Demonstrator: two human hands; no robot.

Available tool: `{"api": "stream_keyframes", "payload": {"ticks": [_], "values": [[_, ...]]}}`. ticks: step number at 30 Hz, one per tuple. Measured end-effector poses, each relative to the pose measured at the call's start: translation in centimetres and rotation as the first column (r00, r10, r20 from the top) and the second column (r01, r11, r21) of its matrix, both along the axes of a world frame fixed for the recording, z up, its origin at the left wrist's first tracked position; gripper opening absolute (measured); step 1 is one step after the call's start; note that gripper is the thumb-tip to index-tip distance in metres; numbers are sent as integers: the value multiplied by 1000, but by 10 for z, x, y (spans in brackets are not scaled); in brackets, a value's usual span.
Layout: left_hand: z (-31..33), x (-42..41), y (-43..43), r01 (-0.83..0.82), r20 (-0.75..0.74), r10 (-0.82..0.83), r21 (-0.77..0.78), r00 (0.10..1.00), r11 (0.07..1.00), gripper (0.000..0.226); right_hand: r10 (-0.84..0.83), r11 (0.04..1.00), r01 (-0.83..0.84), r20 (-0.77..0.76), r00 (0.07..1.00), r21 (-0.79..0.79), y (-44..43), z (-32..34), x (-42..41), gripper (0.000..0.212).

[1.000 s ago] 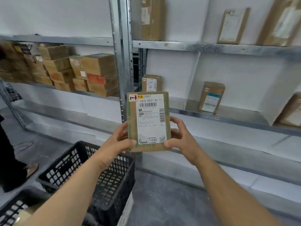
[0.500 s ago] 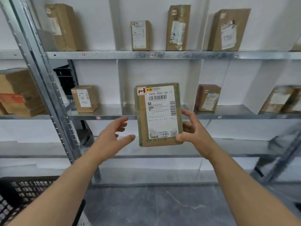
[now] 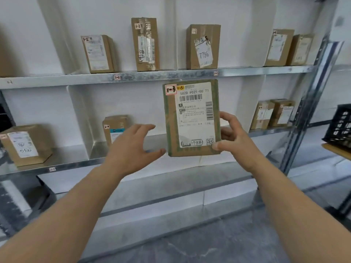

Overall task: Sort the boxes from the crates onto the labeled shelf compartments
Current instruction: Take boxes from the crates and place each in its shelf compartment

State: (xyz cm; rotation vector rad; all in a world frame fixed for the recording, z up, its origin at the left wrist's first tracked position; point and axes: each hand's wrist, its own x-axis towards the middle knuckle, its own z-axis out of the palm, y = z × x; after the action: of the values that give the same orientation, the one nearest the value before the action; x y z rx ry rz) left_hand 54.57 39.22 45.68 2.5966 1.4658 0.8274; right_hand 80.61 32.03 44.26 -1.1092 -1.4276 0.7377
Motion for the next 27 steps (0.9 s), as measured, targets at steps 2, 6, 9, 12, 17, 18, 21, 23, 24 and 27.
{"api": "stream_keyframes", "payload": {"ticks": [2,6,9,12,17,18,21,23,24,27], "values": [[7,15,21,25,-19,-25,28,1000,999,76,-23,1000,23,1,1000,16,13,7,14,78],[22,46,69,68,-31,-65,111,997,991,76,-68,997,67,27,997,46,46,25,43,78],[38,69,104,86,-34,-82,140,996,986,76,-89,994,86,32,996,74,77,41,63,78],[56,89,140,92,-54,-84,173,995,981,76,-107,991,103,43,993,87,107,54,82,79],[80,116,193,96,-66,-81,253,994,963,76,-156,982,152,29,987,113,150,67,114,78],[82,122,201,102,-70,-86,271,994,957,76,-164,980,160,28,986,120,156,69,122,78],[89,146,218,121,-73,-104,296,992,948,76,-178,974,175,9,984,145,170,72,147,78],[93,164,227,136,-81,-117,298,990,945,76,-191,968,187,8,982,166,177,75,163,78],[95,173,231,140,-85,-120,303,989,942,76,-197,966,192,12,980,175,180,76,172,79],[104,202,242,135,-80,-115,330,990,934,74,-208,961,201,15,978,190,191,82,202,81]]}}
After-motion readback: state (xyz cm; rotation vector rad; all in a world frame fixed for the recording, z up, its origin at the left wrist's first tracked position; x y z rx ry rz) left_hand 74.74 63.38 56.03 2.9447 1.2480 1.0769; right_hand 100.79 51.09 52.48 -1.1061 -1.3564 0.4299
